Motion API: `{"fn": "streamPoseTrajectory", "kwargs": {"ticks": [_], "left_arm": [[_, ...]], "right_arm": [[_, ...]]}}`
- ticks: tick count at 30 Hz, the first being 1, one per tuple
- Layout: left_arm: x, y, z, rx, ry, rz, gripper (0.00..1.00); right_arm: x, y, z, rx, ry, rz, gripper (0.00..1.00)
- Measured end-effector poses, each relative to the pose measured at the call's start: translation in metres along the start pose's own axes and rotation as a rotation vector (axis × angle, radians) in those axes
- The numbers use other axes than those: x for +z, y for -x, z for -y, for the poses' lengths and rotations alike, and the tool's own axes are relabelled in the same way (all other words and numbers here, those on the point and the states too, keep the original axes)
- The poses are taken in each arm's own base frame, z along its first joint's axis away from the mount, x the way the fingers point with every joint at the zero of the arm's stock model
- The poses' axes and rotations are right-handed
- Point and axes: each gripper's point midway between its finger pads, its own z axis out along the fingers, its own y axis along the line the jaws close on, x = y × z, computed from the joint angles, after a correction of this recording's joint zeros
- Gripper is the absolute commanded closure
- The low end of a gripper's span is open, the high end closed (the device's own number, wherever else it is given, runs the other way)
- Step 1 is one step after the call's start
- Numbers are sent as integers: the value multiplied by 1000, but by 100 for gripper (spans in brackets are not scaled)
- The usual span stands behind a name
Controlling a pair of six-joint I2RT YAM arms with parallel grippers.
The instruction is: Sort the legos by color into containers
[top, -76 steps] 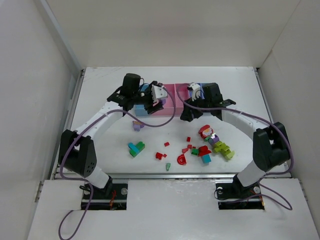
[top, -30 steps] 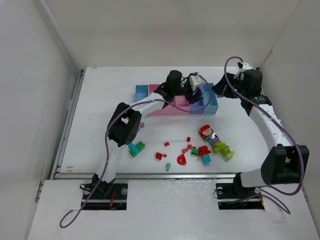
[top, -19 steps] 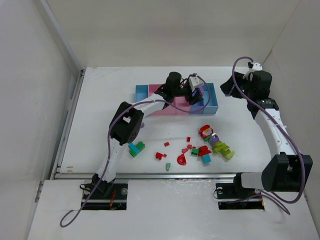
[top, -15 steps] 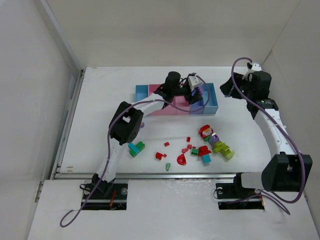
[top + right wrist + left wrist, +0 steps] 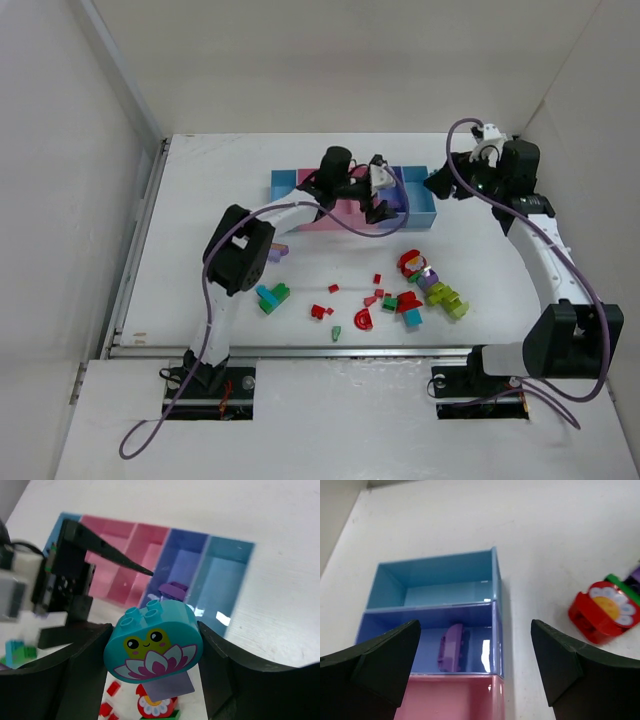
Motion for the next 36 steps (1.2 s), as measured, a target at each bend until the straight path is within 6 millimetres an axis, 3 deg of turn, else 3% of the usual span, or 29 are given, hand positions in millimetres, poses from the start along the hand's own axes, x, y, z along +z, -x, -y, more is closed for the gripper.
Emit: {"fn": "streamPoseTrajectory", "kwargs": {"ticks": [5, 7, 11, 17, 27, 32, 36], "left_arm": [[-37, 60, 9, 162, -91, 58, 9], [-56, 84, 11, 259, -104, 68, 5], [-83, 119, 26, 416, -114, 89, 0], [-94, 111, 42, 491, -155, 66, 0], [-92, 80, 67, 571, -313, -11, 0], [-89, 78, 63, 657, -297, -7, 17], [-90, 77, 65, 722, -283, 2, 21]], "right_arm": [[9, -18, -45, -137, 255, -60, 77], [14, -29, -69, -169, 368, -90, 77], [28, -52, -107, -172, 561, -176, 77], [38, -69, -122, -146, 669, -249, 76], [28, -64, -149, -149, 787, -244, 76], [26, -64, -151, -145, 800, -248, 76], [23, -68, -155, -128, 817, -266, 76]]}}
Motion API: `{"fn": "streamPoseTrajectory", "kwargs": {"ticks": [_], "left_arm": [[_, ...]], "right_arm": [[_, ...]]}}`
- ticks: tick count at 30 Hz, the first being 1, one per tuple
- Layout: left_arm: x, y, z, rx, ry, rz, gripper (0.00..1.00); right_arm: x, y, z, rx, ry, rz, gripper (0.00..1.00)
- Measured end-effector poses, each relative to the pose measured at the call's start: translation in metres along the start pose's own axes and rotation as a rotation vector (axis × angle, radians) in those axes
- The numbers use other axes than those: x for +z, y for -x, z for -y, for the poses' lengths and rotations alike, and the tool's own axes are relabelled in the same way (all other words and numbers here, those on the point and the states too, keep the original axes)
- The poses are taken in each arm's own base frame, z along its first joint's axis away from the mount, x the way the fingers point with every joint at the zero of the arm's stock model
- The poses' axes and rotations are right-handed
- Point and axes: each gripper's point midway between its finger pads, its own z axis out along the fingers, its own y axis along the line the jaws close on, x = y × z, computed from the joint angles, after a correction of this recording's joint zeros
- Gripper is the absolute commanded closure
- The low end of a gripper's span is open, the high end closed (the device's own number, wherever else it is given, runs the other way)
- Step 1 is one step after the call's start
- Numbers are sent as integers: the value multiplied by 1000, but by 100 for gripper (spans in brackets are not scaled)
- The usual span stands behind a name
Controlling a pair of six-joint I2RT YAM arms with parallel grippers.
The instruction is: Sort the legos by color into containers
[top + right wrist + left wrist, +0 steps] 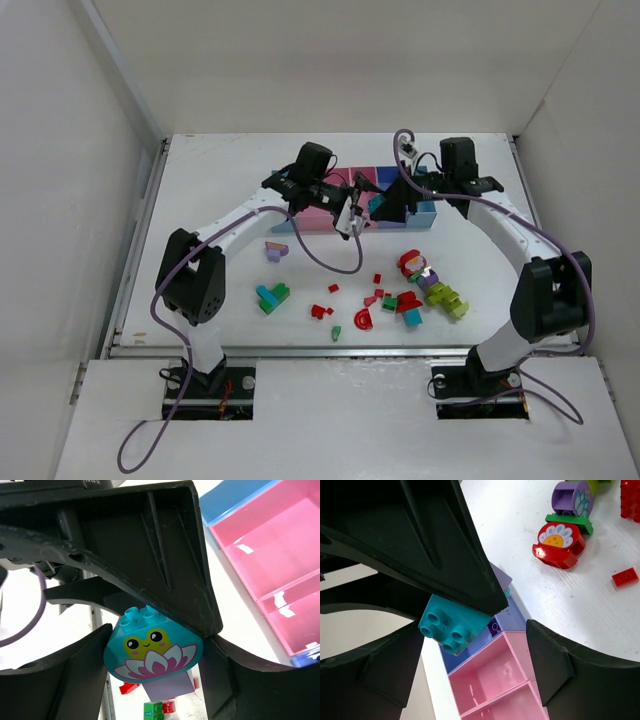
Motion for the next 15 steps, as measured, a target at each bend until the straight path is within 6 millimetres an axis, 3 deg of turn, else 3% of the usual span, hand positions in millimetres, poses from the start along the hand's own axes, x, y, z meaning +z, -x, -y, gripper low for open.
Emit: {"fn": "streamPoseTrajectory", "kwargs": {"ticks": [3, 10, 12, 13, 15], "left_arm": [[-2, 1, 0, 42, 4, -6, 30], [-6, 7, -3, 144, 11, -17, 40], [-6, 6, 0, 158, 5, -21, 48], [-6, 5, 2, 163, -1, -22, 58], [-6, 3, 8, 167, -20, -29, 68]], "right_arm": [[4, -4, -5, 11, 21, -13, 76], [17, -14, -9, 44, 69, -57, 76], [18, -15, -8, 48, 74, -63, 76], [18, -15, -7, 48, 76, -66, 76], [18, -16, -7, 50, 78, -70, 76]]}}
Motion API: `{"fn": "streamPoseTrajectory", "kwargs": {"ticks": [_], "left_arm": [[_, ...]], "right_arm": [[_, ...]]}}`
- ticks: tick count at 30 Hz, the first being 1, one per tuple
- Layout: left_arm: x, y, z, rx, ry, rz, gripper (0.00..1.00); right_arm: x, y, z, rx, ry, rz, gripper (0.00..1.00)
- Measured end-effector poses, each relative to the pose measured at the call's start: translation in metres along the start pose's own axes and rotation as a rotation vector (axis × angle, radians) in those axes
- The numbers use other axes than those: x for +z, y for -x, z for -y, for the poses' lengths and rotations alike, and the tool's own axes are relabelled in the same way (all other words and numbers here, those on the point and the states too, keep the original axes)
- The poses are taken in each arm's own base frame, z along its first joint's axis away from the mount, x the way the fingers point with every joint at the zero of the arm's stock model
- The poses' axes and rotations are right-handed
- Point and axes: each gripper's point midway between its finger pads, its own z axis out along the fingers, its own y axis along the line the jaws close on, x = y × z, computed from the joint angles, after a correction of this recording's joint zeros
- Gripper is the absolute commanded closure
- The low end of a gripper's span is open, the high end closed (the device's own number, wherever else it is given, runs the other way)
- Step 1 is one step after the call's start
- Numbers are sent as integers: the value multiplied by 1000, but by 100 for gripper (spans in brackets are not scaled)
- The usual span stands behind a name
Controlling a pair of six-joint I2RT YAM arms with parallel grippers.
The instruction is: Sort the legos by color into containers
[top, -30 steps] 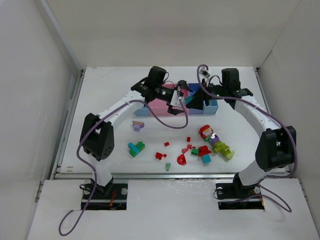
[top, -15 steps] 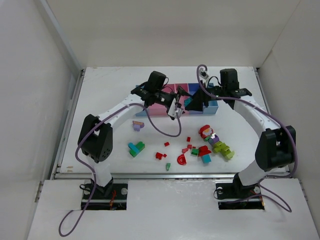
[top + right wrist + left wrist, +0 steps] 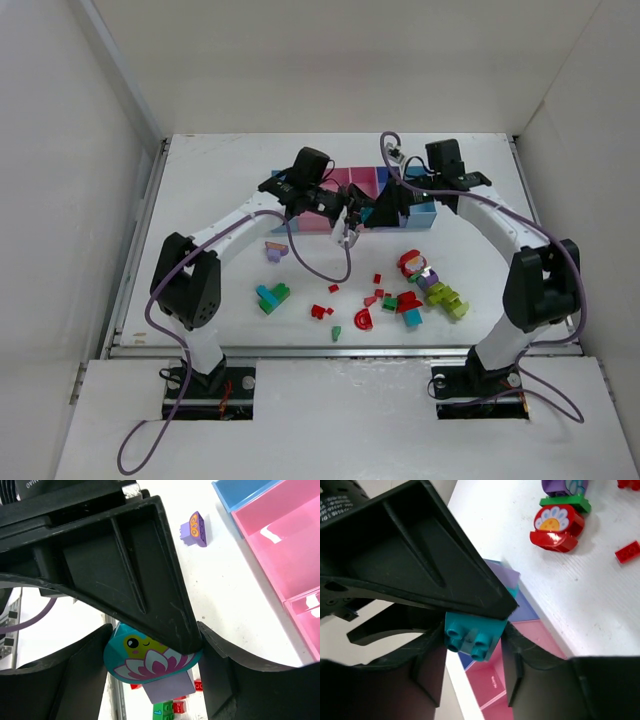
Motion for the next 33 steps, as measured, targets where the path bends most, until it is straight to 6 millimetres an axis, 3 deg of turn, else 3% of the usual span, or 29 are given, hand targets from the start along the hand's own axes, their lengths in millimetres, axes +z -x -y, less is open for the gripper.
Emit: {"fn": "streamPoseTrajectory", "kwargs": {"ticks": [5, 6, 10, 12, 14, 21, 27, 30, 33], "left_arm": [[0, 1, 8, 30, -31, 0, 89], [0, 1, 9, 29, -36, 0, 97], [0, 1, 14, 25, -51, -3, 100], [0, 1, 15, 21, -56, -6, 100], [-1, 0, 16, 20, -59, -8, 100], [5, 5, 19, -8, -70, -6, 100], [-12, -16, 19, -203, -26, -76, 100], [-24, -25, 18, -349, 6, -99, 100], [-32, -28, 9, -449, 35, -89, 100]], "right_arm": [[2, -7, -2, 21, 7, -21, 76], [3, -8, -2, 25, 10, -25, 76], [6, -12, -2, 36, 18, -39, 67], [7, -13, -2, 42, 21, -45, 37], [8, -15, -1, 48, 22, -51, 0], [6, -14, 8, 47, -5, -53, 0], [-24, -5, 31, -5, -228, -35, 0], [-46, 13, 25, -145, -357, 31, 0], [-65, 25, 2, -291, -426, 100, 0]]}}
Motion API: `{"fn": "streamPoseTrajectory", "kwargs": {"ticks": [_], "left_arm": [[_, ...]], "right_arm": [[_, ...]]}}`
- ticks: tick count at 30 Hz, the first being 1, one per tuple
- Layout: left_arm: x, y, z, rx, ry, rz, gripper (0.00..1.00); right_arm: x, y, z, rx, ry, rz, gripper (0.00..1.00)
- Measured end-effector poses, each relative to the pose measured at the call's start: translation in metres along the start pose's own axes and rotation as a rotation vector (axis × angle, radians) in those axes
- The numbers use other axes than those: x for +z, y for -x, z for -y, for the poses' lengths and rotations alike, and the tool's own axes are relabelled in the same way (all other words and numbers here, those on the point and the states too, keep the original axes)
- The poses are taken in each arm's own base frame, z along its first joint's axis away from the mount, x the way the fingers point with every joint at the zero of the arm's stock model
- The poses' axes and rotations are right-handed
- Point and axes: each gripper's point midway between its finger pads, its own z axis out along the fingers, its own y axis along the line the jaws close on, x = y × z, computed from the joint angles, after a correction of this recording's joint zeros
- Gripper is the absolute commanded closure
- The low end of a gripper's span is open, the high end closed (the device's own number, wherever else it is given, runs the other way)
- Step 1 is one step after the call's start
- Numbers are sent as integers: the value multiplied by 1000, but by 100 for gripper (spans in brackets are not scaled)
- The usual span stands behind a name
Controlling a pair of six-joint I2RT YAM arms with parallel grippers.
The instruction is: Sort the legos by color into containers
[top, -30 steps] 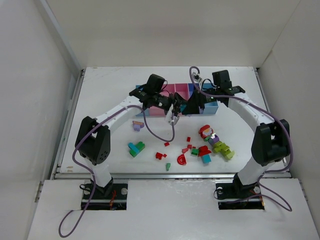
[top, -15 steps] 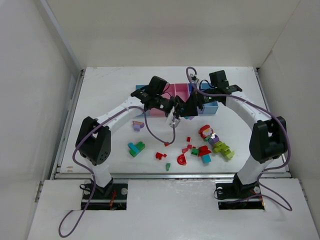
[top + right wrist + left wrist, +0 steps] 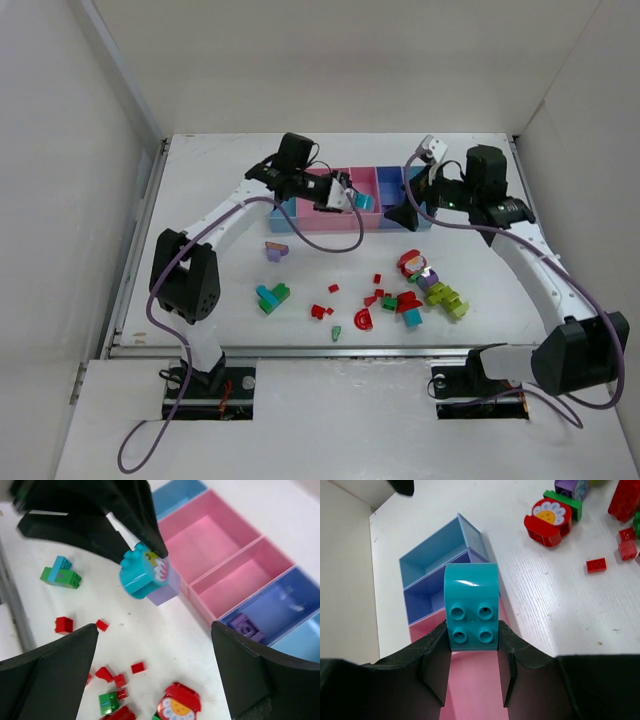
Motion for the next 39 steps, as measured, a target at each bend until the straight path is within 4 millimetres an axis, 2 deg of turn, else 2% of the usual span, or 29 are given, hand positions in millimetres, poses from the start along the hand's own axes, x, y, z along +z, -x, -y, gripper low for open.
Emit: {"fn": "streamPoseTrajectory", "kwargs": {"ticks": [2, 4, 9, 11, 14, 19, 20, 23, 28, 31, 33, 34, 35, 39], "left_arm": [[-5, 3, -8, -48, 11, 17, 100], [-8, 8, -11, -93, 14, 38, 100], [-10, 26, -18, -233, -6, 132, 100], [-12, 30, -18, -264, -18, 160, 100], [-13, 34, -17, -306, -34, 189, 100], [-15, 37, -17, -353, -41, 214, 100], [-16, 37, -18, -360, -39, 217, 100], [-17, 39, -22, -402, -31, 227, 100], [-17, 46, -26, -434, -28, 251, 100], [-17, 47, -29, -440, -23, 255, 100], [-19, 46, -30, -444, -17, 255, 100], [-20, 46, -30, -448, -18, 258, 100], [-20, 46, -31, -448, -16, 259, 100], [-19, 47, -34, -487, -9, 265, 100]], "right_arm": [[-6, 10, -2, -61, -21, 36, 0], [-4, 13, 0, -97, -21, 44, 6], [22, -17, 10, -79, -5, -43, 10], [27, -21, 12, -75, -11, -51, 10], [28, -14, 15, -92, -27, -33, 12], [29, 7, 15, -132, -29, 11, 26], [30, 9, 14, -135, -23, 13, 26], [37, 12, 11, -140, -5, 18, 36], [47, 12, 4, -141, 28, 15, 42], [50, 14, 2, -143, 42, 16, 55], [50, 15, 1, -148, 49, 19, 78], [50, 15, 0, -142, 53, 18, 96], [50, 16, 0, -140, 54, 19, 100], [50, 15, 1, -125, 53, 20, 100]]}}
